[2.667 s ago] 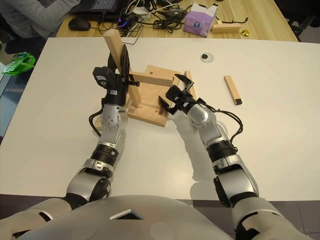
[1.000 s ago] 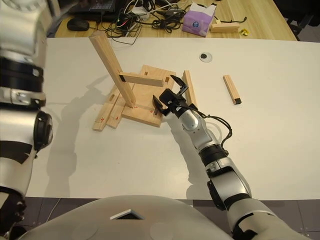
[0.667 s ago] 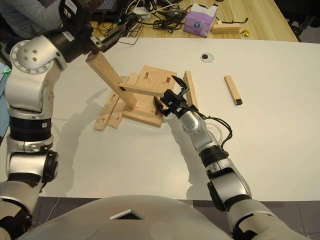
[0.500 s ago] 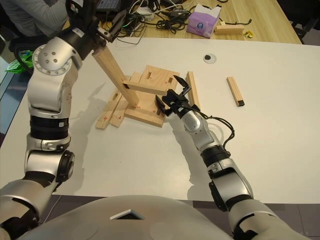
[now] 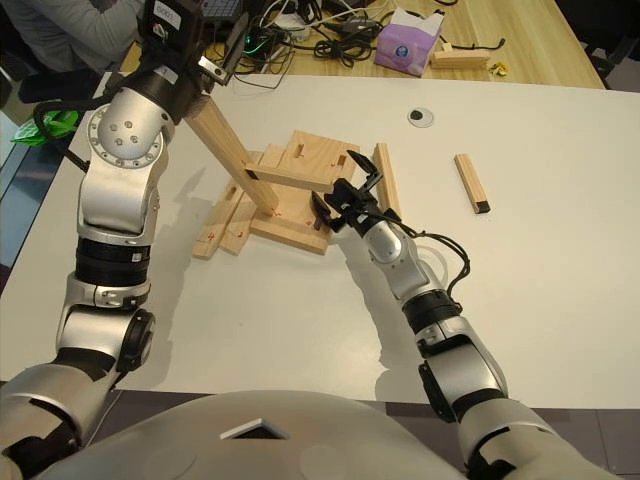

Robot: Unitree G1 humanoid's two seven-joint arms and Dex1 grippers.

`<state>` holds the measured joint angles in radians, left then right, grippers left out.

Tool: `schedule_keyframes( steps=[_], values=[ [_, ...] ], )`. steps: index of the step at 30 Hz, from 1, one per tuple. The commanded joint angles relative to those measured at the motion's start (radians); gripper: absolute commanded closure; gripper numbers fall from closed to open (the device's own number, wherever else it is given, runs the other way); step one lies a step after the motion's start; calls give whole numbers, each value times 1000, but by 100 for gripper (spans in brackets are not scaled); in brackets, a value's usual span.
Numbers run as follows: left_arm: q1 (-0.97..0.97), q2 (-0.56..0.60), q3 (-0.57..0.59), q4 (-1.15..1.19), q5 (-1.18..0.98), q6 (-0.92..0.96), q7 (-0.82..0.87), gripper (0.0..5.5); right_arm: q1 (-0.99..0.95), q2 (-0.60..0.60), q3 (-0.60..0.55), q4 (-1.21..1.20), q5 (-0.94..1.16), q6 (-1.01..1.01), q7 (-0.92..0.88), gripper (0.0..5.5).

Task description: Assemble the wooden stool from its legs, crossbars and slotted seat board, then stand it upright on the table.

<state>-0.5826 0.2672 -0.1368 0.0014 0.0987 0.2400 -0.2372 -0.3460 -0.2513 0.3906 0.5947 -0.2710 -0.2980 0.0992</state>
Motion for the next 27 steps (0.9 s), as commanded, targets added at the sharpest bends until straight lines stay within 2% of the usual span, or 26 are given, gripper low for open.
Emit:
schedule_keyframes(
  steps=[1, 5, 8, 13, 16, 23, 25, 27],
  values=[
    [174, -205, -34, 67, -119, -114, 21, 189, 109, 11, 74, 118, -65, 99, 80, 10],
    [118, -262, 94, 2, -194, -364, 112, 189, 111, 10, 74, 121, -64, 95, 78, 10],
    [93, -249, 162, -10, -191, -463, 154, 189, 111, 3, 63, 115, -62, 78, 63, 10],
    [73, -210, 259, -21, -178, -484, 230, 189, 90, -19, 9, 78, -43, 22, 11, 10],
    [45, -160, 316, -37, -177, -481, 254, 189, 77, -47, -68, 50, -34, -73, -95, 10],
    [97, -153, 330, -27, -131, -472, 308, 189, 71, -129, -217, 28, -24, -240, -239, 10],
    [134, -158, 327, -32, -123, -467, 315, 189, 80, -125, -247, 7, 14, -250, -219, 10],
    [186, -156, 326, -35, -119, -460, 313, 189, 125, -124, -261, -50, 106, -238, -105, 10]
  ],
)
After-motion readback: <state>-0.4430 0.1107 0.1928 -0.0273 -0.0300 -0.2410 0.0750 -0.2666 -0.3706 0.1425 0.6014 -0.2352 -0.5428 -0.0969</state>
